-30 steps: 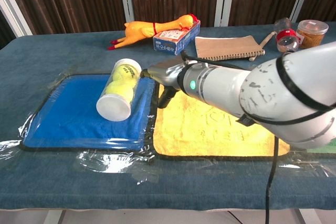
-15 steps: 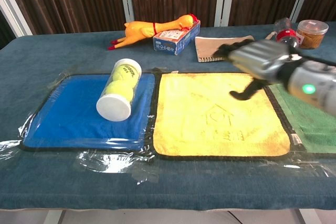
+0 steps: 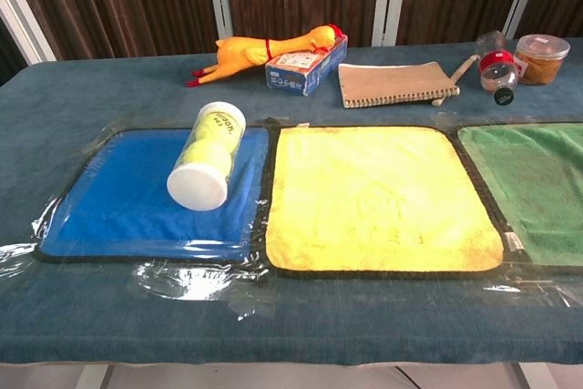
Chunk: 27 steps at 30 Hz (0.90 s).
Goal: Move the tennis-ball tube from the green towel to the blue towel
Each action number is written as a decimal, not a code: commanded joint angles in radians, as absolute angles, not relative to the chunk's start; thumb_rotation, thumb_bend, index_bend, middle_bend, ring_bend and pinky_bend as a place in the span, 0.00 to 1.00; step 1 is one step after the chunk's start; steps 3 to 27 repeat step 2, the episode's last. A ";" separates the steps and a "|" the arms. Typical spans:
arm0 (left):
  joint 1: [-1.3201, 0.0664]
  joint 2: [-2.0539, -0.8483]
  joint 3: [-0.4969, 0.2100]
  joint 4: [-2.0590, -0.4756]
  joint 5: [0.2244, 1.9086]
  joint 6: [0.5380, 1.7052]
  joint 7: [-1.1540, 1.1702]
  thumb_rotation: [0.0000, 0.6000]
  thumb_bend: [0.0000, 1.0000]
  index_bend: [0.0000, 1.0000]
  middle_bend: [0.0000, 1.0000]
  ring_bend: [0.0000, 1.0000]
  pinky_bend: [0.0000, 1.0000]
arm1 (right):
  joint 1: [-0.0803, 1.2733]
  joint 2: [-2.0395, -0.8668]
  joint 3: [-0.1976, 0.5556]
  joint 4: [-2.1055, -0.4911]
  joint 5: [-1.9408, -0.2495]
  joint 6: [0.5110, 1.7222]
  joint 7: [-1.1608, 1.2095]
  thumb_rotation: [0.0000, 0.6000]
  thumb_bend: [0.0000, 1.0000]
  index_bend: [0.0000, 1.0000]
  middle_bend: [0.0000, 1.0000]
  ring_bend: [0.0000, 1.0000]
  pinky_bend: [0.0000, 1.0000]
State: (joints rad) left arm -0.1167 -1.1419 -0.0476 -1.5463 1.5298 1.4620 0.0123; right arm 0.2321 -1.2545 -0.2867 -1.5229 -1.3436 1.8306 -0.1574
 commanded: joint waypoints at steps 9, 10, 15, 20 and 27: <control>-0.113 -1.144 -0.044 -1.553 1.533 1.471 0.021 1.00 0.00 0.00 0.00 0.00 0.08 | 0.214 -1.241 -0.263 -1.527 -1.370 1.792 -0.161 0.82 0.30 0.00 0.00 0.00 0.00; -0.113 -1.144 -0.044 -1.553 1.533 1.471 0.021 1.00 0.00 0.00 0.00 0.00 0.08 | 0.214 -1.241 -0.263 -1.527 -1.370 1.792 -0.161 0.82 0.30 0.00 0.00 0.00 0.00; -0.113 -1.144 -0.044 -1.553 1.533 1.471 0.021 1.00 0.00 0.00 0.00 0.00 0.08 | 0.214 -1.241 -0.263 -1.527 -1.370 1.792 -0.161 0.82 0.30 0.00 0.00 0.00 0.00; -0.113 -1.144 -0.044 -1.553 1.533 1.471 0.021 1.00 0.00 0.00 0.00 0.00 0.08 | 0.214 -1.241 -0.263 -1.527 -1.370 1.792 -0.161 0.82 0.30 0.00 0.00 0.00 0.00; -0.113 -1.144 -0.044 -1.553 1.533 1.471 0.021 1.00 0.00 0.00 0.00 0.00 0.08 | 0.214 -1.241 -0.263 -1.527 -1.370 1.792 -0.161 0.82 0.30 0.00 0.00 0.00 0.00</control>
